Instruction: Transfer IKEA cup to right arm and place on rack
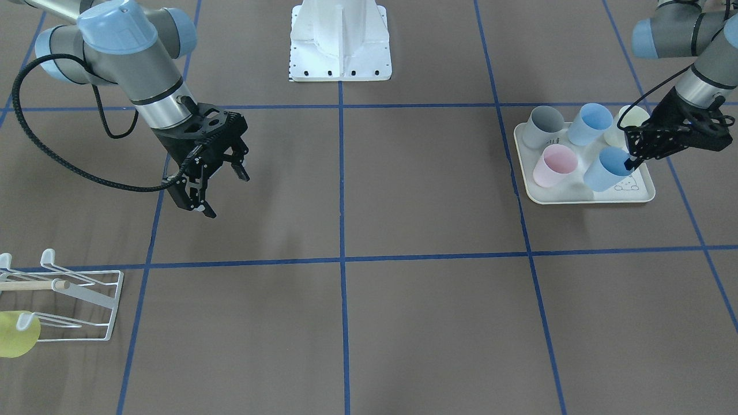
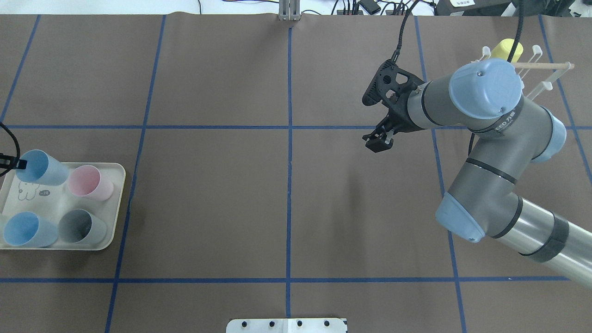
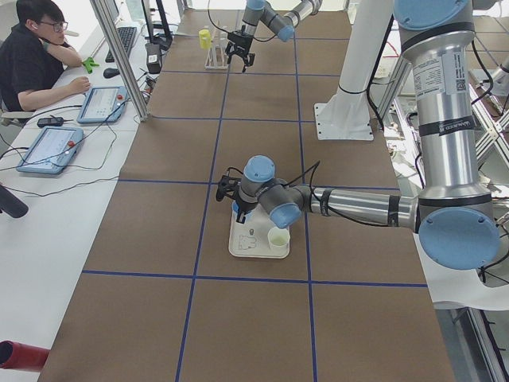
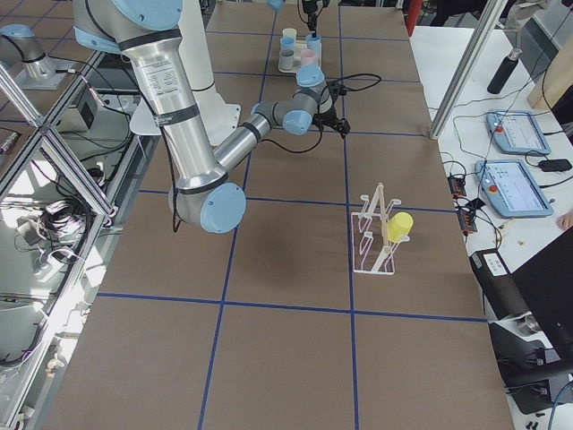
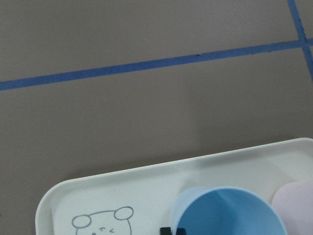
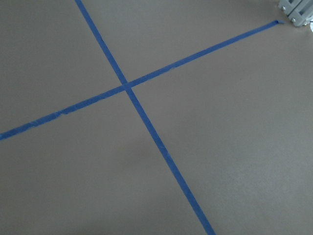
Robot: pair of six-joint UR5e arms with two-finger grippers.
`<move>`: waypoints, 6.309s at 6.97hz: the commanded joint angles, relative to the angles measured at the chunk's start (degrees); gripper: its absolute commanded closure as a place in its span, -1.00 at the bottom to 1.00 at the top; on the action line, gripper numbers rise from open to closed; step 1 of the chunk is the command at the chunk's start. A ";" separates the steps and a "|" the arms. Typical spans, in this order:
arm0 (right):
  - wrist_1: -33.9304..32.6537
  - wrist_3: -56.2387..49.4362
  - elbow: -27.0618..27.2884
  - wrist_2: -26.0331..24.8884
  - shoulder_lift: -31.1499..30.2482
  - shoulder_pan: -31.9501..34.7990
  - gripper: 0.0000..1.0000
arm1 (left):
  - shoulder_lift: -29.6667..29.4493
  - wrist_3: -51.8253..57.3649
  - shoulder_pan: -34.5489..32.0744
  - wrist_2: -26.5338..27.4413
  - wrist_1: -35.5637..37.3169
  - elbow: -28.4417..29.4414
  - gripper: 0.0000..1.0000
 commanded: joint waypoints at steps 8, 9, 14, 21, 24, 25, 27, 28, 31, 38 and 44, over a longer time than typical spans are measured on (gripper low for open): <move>45.92 12.05 -17.73 -5.62 2.13 -7.67 -0.97 | -20.65 -30.73 -7.75 -27.00 4.32 -7.68 1.00; 47.76 12.05 -17.73 -7.21 2.04 -8.73 -0.97 | -22.57 -39.86 -5.63 -24.64 -3.60 -5.58 1.00; 54.19 12.05 -17.47 -8.28 2.39 -11.37 -0.98 | -31.81 -71.41 14.15 -1.17 -18.33 -2.93 1.00; 54.37 11.53 -17.03 -8.28 4.41 -13.49 -0.97 | -38.41 -71.16 23.30 2.72 -18.53 4.55 1.00; 54.37 11.44 -16.85 -8.63 4.77 -13.49 -0.97 | -38.41 -71.07 23.93 2.80 -18.44 5.16 1.00; 54.37 11.44 -16.85 -8.54 4.77 -13.49 -0.97 | -38.41 -70.98 23.93 2.80 -18.53 5.69 1.00; 54.37 11.44 -16.85 -8.54 4.85 -13.49 -0.97 | -38.32 -68.18 23.93 2.72 -18.44 6.48 1.00; 54.37 11.44 -16.85 -8.54 4.85 -13.49 -0.97 | -38.32 -68.17 23.93 2.63 -18.44 6.48 1.00; 54.37 11.44 -16.85 -8.54 4.85 -13.83 -0.58 | -38.41 -68.17 23.93 2.45 -18.44 6.57 1.00; 54.37 11.18 -16.85 -8.54 4.68 -14.10 -0.03 | -38.23 -68.08 23.40 2.37 -18.27 5.78 -1.00; 44.21 3.30 -16.50 -7.49 2.57 -7.26 0.57 | -33.50 -40.14 12.95 -3.97 6.32 0.02 -1.00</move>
